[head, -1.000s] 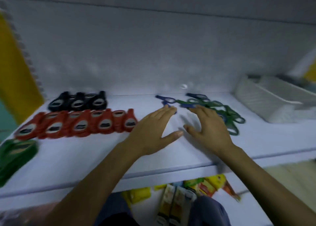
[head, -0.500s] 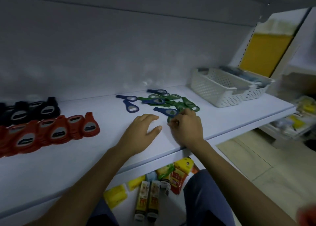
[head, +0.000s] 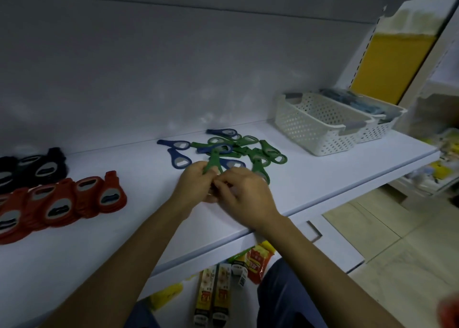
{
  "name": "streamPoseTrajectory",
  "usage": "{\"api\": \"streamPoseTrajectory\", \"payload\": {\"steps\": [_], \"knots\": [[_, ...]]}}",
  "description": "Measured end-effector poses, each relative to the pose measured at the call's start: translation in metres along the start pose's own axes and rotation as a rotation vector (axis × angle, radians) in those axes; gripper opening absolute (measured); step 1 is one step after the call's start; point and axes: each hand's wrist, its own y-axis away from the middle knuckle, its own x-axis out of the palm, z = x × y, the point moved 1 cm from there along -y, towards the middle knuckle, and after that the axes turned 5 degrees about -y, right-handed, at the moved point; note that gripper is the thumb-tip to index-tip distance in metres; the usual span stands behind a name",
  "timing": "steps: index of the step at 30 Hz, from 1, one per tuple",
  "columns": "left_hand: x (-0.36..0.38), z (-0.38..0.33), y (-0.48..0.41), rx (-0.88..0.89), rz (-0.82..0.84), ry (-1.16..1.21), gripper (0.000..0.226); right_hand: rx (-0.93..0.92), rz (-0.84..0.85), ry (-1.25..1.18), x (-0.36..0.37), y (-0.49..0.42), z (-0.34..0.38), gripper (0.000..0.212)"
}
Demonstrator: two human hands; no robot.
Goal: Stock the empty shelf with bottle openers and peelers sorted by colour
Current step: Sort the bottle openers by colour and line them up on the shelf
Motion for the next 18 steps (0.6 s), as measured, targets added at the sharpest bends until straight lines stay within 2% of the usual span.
{"api": "streamPoseTrajectory", "payload": {"steps": [2, 3, 4, 6, 9, 11, 14, 16, 18], "knots": [[0.001, 0.004, -0.001, 0.021, -0.014, -0.003, 0.012, 0.121, -0.147, 0.094, -0.011, -0.003, -0.019, 0.018], [0.001, 0.005, 0.0, 0.029, -0.013, 0.005, 0.01, 0.191, -0.148, 0.199, -0.015, -0.005, -0.031, 0.025], [0.001, 0.005, 0.0, 0.04, -0.018, 0.012, 0.008, 0.274, -0.077, 0.311, -0.017, -0.006, -0.042, 0.033], [0.002, 0.005, 0.003, 0.073, -0.038, 0.007, 0.006, 0.369, 0.039, 0.389, -0.017, -0.003, -0.055, 0.039], [0.006, 0.0, 0.004, 0.165, -0.039, 0.008, 0.006, 0.341, -0.027, 0.415, -0.013, 0.002, -0.058, 0.036], [0.015, -0.005, 0.001, 0.207, -0.051, 0.0, 0.011, 0.388, -0.112, 0.353, -0.015, 0.002, -0.057, 0.04], [0.034, -0.008, -0.004, 0.201, -0.066, -0.002, 0.014, 0.554, -0.286, 0.057, -0.025, 0.002, -0.061, 0.038], [0.041, -0.006, -0.006, 0.193, -0.059, 0.019, 0.011, 0.477, -0.352, -0.062, -0.026, 0.004, -0.054, 0.033], [0.04, -0.004, -0.009, 0.18, -0.05, 0.064, 0.026, 0.254, -0.236, -0.111, -0.021, 0.003, -0.036, 0.034]]}}
